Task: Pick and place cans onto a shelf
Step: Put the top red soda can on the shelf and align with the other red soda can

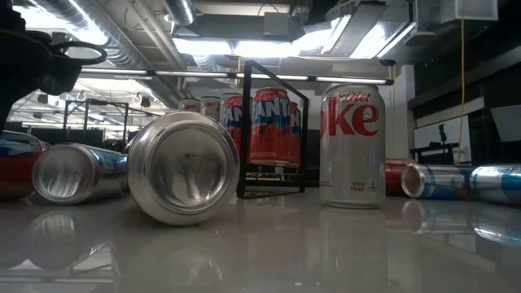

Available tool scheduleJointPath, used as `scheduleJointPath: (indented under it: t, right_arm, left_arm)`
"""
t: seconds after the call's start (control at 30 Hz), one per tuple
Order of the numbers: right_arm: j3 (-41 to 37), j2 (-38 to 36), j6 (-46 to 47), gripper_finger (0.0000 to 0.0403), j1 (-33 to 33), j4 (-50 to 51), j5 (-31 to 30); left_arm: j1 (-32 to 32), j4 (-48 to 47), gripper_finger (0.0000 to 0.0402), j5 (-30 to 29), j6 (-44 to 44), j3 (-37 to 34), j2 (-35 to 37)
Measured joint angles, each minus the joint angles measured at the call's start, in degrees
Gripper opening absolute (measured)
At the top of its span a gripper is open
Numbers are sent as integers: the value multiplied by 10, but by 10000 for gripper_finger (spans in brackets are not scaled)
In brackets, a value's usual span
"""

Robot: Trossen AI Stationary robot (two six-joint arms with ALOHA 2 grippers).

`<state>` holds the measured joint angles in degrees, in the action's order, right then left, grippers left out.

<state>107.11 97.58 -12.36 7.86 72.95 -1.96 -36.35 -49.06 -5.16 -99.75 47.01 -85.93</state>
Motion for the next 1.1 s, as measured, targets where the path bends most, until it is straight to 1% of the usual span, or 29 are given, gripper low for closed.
scheduleJointPath:
  t: [0.23,0.43,0.7,0.9,1.1]
  right_arm:
    - [0,0,0,390,0,0,0]
    - [0,0,0,390,0,0,0]
    - [0,0,0,390,0,0,0]
    - [0,0,0,390,0,0,0]
    - [0,0,0,390,0,0,0]
  left_arm:
    - [0,3,322,-35,14,-1,0]
    - [0,3,321,-38,13,-1,0]
    - [0,3,286,-74,0,-1,-1]
    - [0,3,282,-84,-13,-1,-1]
    - [1,2,281,-136,-27,-2,2]
